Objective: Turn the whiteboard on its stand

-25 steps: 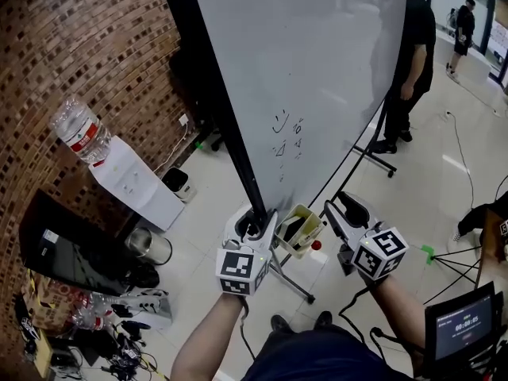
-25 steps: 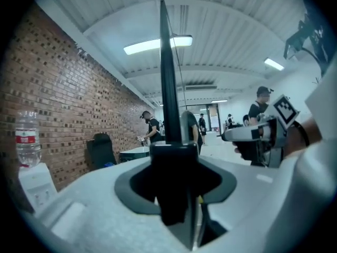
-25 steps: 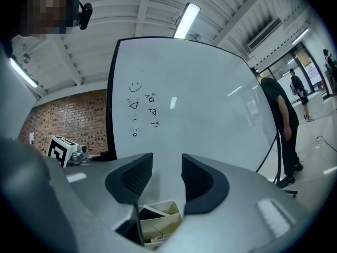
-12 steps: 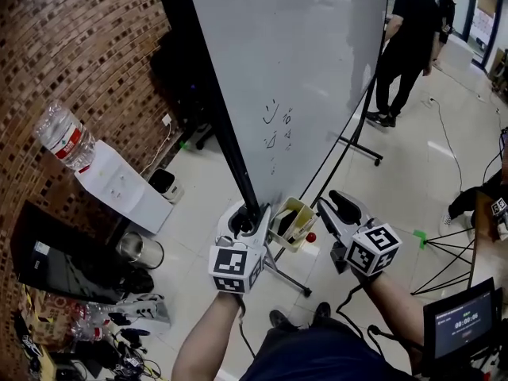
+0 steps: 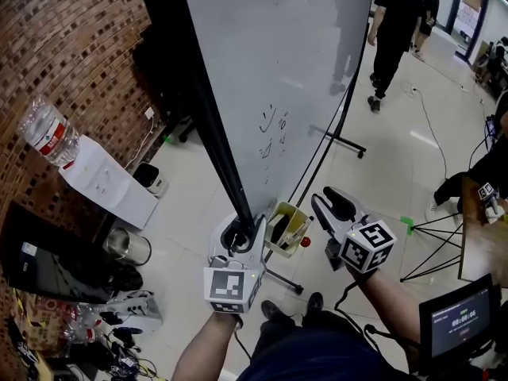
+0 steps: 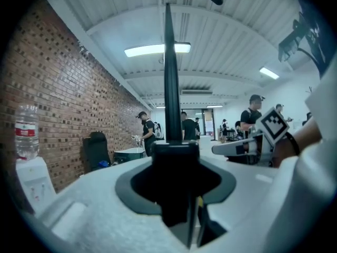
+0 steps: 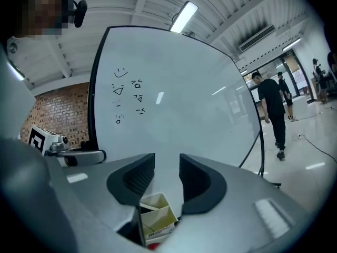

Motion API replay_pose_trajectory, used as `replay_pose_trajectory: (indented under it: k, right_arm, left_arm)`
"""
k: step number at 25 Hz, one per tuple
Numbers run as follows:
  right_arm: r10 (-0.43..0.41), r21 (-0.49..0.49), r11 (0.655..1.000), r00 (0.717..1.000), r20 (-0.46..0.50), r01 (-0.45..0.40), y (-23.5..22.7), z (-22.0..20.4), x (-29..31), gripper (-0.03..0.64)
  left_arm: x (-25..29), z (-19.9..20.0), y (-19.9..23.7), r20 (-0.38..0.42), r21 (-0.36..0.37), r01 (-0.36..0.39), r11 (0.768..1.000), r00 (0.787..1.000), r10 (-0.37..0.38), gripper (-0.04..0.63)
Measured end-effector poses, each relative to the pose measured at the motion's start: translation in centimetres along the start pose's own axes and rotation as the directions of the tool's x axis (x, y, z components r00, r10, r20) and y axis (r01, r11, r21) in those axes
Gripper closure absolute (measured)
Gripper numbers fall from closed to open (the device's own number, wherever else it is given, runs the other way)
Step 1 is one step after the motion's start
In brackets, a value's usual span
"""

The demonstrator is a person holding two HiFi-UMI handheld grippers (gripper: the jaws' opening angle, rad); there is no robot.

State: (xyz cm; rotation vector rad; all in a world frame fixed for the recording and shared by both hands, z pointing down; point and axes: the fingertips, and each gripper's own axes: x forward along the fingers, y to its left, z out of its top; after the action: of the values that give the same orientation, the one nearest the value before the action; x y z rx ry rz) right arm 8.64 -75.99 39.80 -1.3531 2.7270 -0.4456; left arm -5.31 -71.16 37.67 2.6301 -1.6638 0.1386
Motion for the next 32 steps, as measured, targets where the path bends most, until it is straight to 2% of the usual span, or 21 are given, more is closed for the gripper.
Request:
replay_pose_trajectory:
  k: [4, 11, 14, 18, 25, 32]
  right_arm:
    - [0.016, -0.026, 1.000, 1.000, -0.004, -0.016, 1.1, -0.1, -1.5, 0.479]
    - [0.154, -0.002, 0.988, 0.988, 0.002, -0.154, 2.3, -0.2, -4.0, 0.479]
    - [0.187, 0.005, 0.982, 0.982, 0.001, -0.187, 2.6, -0.7, -6.8, 0.479]
    - [0.171, 0.031, 0.985, 0.985, -0.009, -0.170, 2.5, -2.4, -10.8, 0.482]
    - [0.146, 0.056, 0.988, 0.989, 0.002, -0.146, 3.8, -2.9, -13.4, 0.489]
    - [0.094, 0.043, 0.995, 0.996, -0.005, -0.094, 5.4, -3.4, -16.7, 0.491]
  left_arm:
    - [-1.5, -0.1, -0.5, 0.002, -0.009, -0.007, 1.000, 1.000, 0.007, 0.431]
    - [-3.7, -0.2, -0.8, 0.011, -0.010, -0.041, 0.999, 0.999, 0.041, 0.430]
    - [-5.8, -0.2, -0.9, 0.009, -0.004, -0.069, 0.998, 0.998, 0.069, 0.431]
    - [-9.0, -0.8, -1.5, 0.004, -0.001, -0.083, 0.997, 0.997, 0.083, 0.431]
    - [-11.6, -1.4, -1.7, -0.007, -0.008, -0.099, 0.995, 0.995, 0.099, 0.431]
    - [-12.3, -0.9, -3.9, -0.001, -0.007, -0.101, 0.995, 0.995, 0.101, 0.431]
